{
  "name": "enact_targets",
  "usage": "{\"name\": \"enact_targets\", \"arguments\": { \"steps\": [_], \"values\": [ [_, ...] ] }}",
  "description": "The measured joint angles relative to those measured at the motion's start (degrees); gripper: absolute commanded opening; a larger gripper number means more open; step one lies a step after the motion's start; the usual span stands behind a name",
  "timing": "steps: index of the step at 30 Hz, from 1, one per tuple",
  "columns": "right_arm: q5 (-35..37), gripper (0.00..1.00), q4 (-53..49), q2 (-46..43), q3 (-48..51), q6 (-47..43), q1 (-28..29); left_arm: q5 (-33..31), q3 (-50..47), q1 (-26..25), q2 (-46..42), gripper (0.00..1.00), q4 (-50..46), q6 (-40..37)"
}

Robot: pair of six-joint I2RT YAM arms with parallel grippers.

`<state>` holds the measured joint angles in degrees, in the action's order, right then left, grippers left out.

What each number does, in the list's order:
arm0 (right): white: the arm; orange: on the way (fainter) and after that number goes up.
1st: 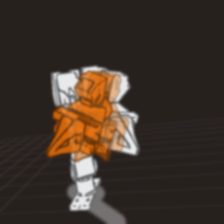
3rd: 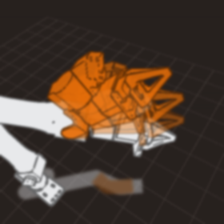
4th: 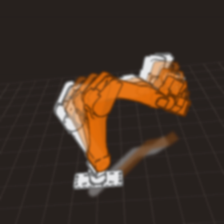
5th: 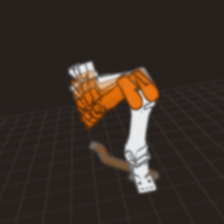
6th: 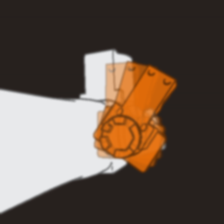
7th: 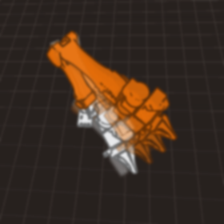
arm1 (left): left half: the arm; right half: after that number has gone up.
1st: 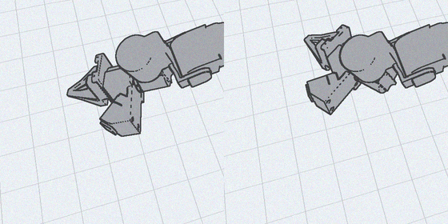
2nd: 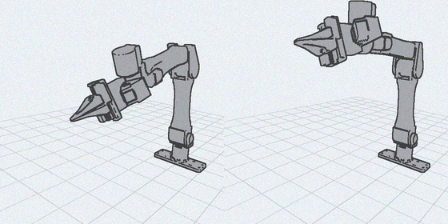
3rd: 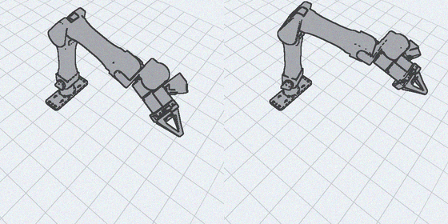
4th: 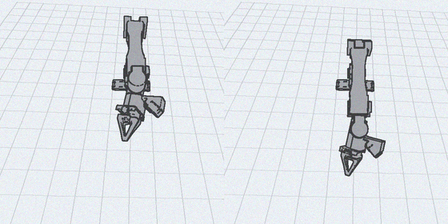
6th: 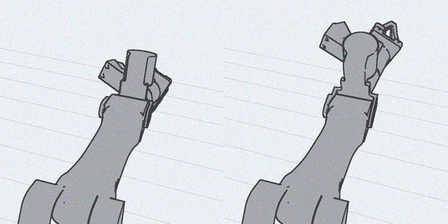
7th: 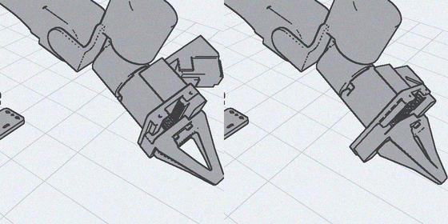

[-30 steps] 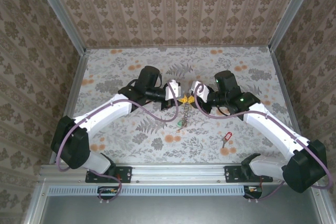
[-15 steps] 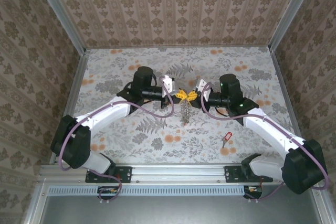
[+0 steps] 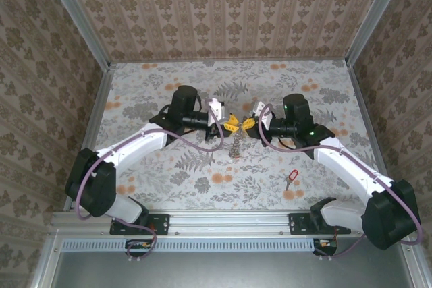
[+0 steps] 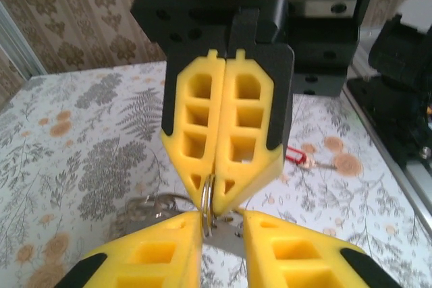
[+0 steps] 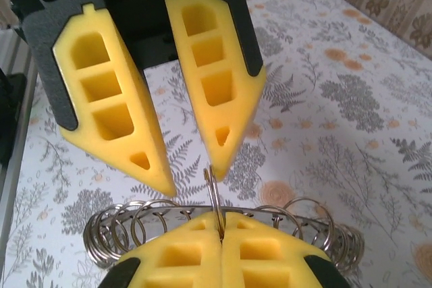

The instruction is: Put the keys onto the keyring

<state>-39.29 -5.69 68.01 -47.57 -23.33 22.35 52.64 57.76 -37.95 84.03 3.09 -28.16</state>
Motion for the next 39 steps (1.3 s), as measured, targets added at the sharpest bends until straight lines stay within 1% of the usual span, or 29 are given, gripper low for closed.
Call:
{"name": "enact_targets", "arguments": {
  "steps": [5,10,13,17,18,21,23,24,27,32,33,35,39],
  "values": [
    [2.2,0.00,-5.7,0.0,-3.0,-3.3,1.0,-1.6,2.5,-0.8,0.0,0.27,-5.6,-4.0],
    [4.6,0.00,-9.7,0.9,-5.2,-5.6,2.5,-3.1,4.1,-1.8,0.2,0.26,-8.9,-6.0],
    [5.8,0.00,-11.5,1.1,-6.0,-6.8,3.1,-3.7,5.1,-2.5,0.6,0.21,-10.3,-6.8],
    [6.7,0.00,-14.2,1.1,-6.9,-8.0,3.8,-5.0,5.7,-2.9,0.9,0.01,-11.5,-8.1],
    [7.2,0.00,-14.6,1.2,-7.1,-8.2,4.0,-5.0,5.8,-2.9,1.0,0.00,-11.8,-8.3],
    [7.9,0.01,-15.7,1.2,-7.4,-8.8,4.3,-5.3,6.3,-2.9,1.2,0.00,-12.8,-9.0],
    [8.3,0.04,-15.7,1.1,-7.5,-9.2,4.3,-5.3,6.3,-2.9,1.3,0.00,-13.0,-9.0],
    [8.4,0.08,-15.7,1.0,-7.5,-9.2,4.3,-5.0,6.3,-2.8,1.3,0.00,-12.9,-8.9],
    [8.4,0.15,-12.1,-0.3,-5.6,-8.6,4.0,-3.1,5.6,-2.1,1.2,0.00,-9.8,-6.5],
    [4.6,0.16,-2.1,-2.3,0.6,-3.2,1.0,0.0,1.9,-1.0,1.3,0.00,-0.9,0.1],
    [4.1,0.15,-0.4,-2.3,1.5,-2.1,0.7,0.6,1.5,-0.9,1.3,0.00,0.4,1.0],
    [3.0,0.11,2.6,-2.3,2.7,-0.1,0.2,1.5,0.9,-0.9,1.3,0.00,3.3,3.0],
    [1.3,0.07,6.1,-1.7,3.0,2.8,-0.1,2.7,-0.1,-0.6,1.3,0.00,8.6,6.4]
  ]
}}
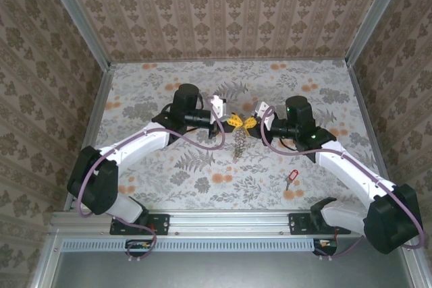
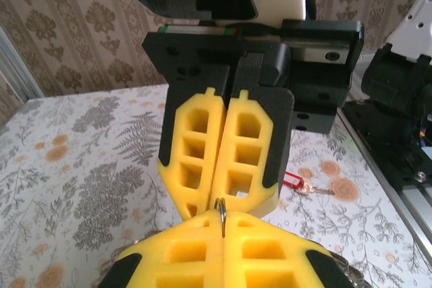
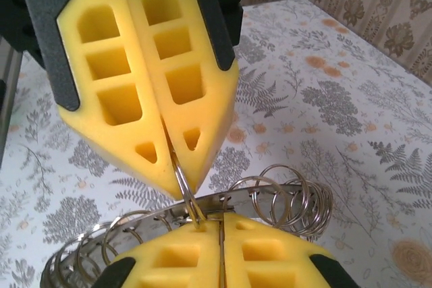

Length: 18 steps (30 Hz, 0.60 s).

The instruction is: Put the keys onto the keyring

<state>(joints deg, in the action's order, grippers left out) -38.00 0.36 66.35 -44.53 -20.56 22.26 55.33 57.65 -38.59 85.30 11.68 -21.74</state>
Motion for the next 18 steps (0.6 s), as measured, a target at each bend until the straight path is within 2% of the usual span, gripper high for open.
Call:
{"name": "enact_targets", "arguments": {
  "steps": [9,18],
  "values": [
    [-1.0,0.14,2.6,1.1,0.0,2.2,-0.3,0.3,-0.8,0.2,0.1,0.00,4.2,2.7],
    [6.3,0.19,-4.0,-3.9,0.0,-1.7,-0.2,-2.3,-1.5,0.0,0.1,0.00,2.6,1.1]
  ]
}}
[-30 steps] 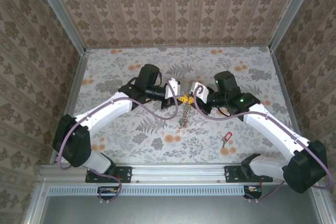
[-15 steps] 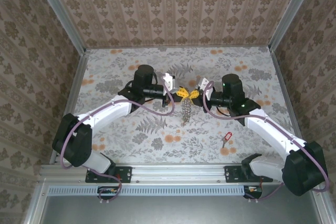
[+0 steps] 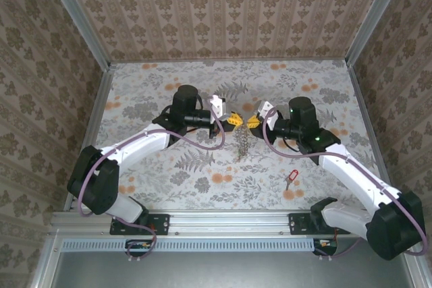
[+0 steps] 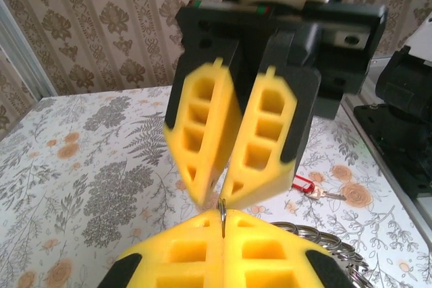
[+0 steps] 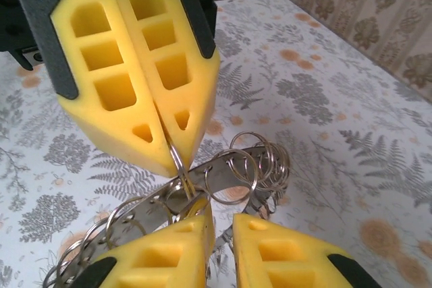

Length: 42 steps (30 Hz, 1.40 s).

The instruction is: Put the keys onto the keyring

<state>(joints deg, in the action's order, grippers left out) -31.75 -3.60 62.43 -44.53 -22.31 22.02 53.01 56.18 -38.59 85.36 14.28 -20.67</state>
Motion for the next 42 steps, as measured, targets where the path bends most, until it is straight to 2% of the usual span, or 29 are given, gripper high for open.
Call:
{"name": "enact_targets", "arguments": {
  "steps": [8,16,22,25,35,42],
  "values": [
    [3.6,0.20,-2.5,-2.1,0.0,0.0,0.0,-3.3,1.4,-0.8,0.0,0.00,-9.2,-6.3],
    [6.6,0.21,-4.4,-2.1,0.0,3.8,0.0,-11.6,7.5,-2.3,0.0,0.00,-26.8,-17.9],
    [12.3,0.25,-6.0,-2.1,0.0,10.5,-0.8,-18.5,13.1,-2.3,0.3,0.00,-41.5,-26.3],
    [15.0,0.25,-6.6,-1.4,-0.1,16.0,-2.9,-20.1,16.2,-3.2,2.2,0.00,-45.7,-29.0],
    [17.9,0.29,-13.8,3.8,-1.0,30.5,-10.6,-19.1,25.9,-12.7,21.9,0.00,-46.2,-30.5],
    [17.3,0.34,-15.0,3.9,0.5,34.1,-12.0,-15.8,25.8,-14.2,27.4,0.00,-41.4,-26.4]
  ]
}}
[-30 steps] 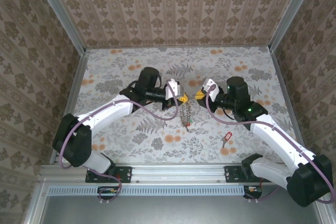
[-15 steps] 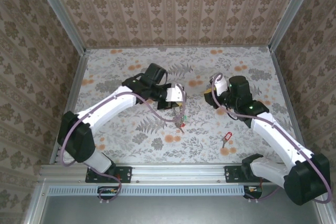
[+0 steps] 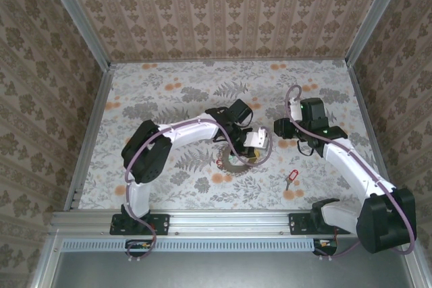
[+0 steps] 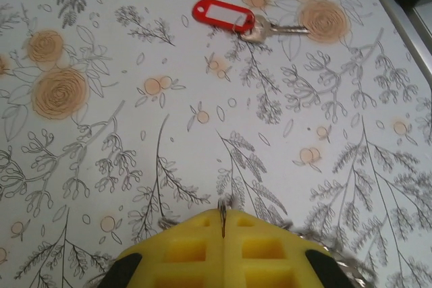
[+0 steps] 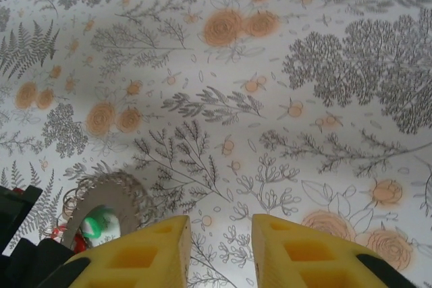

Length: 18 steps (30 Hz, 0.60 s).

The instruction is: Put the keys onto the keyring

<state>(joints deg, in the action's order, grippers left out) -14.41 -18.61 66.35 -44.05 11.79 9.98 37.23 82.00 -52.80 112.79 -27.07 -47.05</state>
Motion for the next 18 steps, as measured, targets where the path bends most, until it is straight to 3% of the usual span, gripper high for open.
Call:
{"name": "enact_targets", "arguments": {
  "steps": [5,10,18],
  "values": [
    [-3.3,0.36,-0.9,2.6,0.7,1.6,-0.1,3.0,-2.1,0.4,0.0,0.00,5.4,3.8],
    [-7.3,0.37,-1.0,6.9,0.8,3.6,-0.1,5.6,-6.3,0.8,0.0,0.14,10.6,8.3],
    [-9.4,0.40,-1.4,9.5,1.2,5.0,-0.1,8.0,-15.9,2.2,-1.7,0.20,24.6,18.8]
  ]
}}
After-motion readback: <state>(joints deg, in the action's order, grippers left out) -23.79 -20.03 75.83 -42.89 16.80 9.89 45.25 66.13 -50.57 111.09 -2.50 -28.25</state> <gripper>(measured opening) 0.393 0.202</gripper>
